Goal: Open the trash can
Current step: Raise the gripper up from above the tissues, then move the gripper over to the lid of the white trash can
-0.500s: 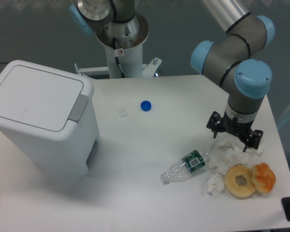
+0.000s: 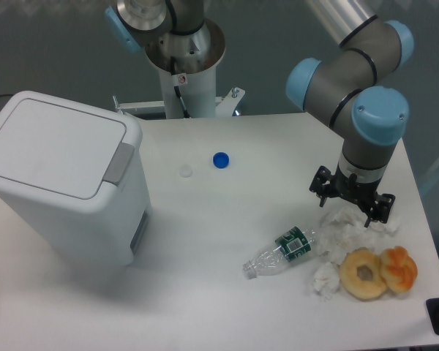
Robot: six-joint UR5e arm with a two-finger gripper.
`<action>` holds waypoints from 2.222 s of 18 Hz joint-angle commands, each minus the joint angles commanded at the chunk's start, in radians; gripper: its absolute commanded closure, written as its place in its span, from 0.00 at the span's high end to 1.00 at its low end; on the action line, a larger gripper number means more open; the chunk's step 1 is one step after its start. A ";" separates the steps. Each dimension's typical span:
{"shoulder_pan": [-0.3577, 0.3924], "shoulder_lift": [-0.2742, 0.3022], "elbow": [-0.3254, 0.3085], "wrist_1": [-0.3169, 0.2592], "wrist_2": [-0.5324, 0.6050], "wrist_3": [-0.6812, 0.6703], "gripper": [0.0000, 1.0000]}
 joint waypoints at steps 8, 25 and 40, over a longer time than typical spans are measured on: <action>-0.020 0.098 0.003 -0.006 -0.149 -0.289 1.00; -0.213 0.294 -0.018 -0.008 -0.434 -0.695 0.11; -0.359 0.423 -0.138 -0.028 -0.439 -0.829 0.10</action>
